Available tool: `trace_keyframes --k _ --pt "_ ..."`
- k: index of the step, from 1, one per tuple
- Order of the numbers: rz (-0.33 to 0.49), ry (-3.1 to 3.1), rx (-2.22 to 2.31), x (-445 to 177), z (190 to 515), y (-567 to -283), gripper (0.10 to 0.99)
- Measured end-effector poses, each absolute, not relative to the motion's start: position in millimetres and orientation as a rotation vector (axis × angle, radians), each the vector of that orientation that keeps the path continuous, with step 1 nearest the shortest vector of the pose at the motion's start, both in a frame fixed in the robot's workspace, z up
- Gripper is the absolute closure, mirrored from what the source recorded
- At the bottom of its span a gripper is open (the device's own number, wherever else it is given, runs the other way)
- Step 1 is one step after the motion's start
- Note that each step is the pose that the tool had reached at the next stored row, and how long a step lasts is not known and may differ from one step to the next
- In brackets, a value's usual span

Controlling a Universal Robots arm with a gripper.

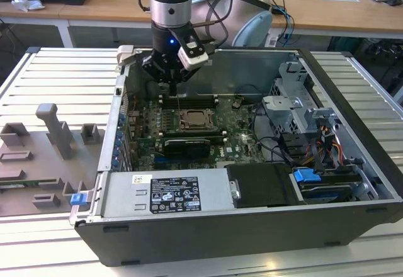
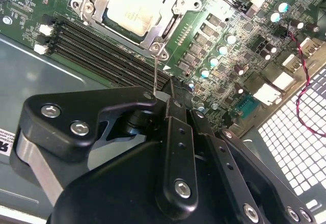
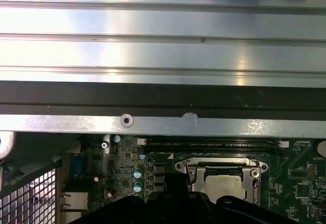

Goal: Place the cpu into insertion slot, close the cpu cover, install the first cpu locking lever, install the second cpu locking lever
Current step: 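Install the first cpu locking lever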

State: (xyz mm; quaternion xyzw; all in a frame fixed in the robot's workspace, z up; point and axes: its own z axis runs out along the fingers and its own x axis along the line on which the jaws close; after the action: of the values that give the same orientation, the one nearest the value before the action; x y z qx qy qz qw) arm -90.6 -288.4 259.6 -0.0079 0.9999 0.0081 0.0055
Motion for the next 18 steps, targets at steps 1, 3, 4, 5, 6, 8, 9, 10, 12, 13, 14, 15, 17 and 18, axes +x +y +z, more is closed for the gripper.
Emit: trace_keyframes --k 1,3,4,5,6,8,9,10,12,13,14,15,17,18 --pt "0.025 3.13 -0.025 -90.4 259.6 -288.4 0.98" --pt "0.025 3.13 -0.025 -90.1 259.6 -288.4 0.98" --pt "0.025 3.13 -0.025 -89.8 259.6 -288.4 0.98" --pt "0.025 3.13 -0.025 -89.7 259.6 -288.4 0.98" --pt "0.025 3.13 -0.025 -89.2 259.6 -288.4 0.98" --pt "0.025 3.13 -0.025 -88.5 259.6 -288.4 0.98" --pt "0.025 3.13 -0.025 -88.4 259.6 -288.4 0.98" --pt "0.025 3.13 -0.025 -88.2 259.6 -288.4 0.98" --pt "0.025 3.13 -0.025 -87.8 259.6 -288.4 0.98" --pt "0.025 3.13 -0.025 -87.4 259.6 -288.4 0.98" --pt "0.025 3.13 -0.025 -87.2 259.6 -288.4 0.98" --pt "0.025 3.13 -0.025 -87.1 259.6 -288.4 0.98" --pt "0.025 3.13 -0.025 -86.5 259.6 -288.4 0.98" --pt "0.025 3.13 -0.025 -86.2 259.6 -288.4 0.98"
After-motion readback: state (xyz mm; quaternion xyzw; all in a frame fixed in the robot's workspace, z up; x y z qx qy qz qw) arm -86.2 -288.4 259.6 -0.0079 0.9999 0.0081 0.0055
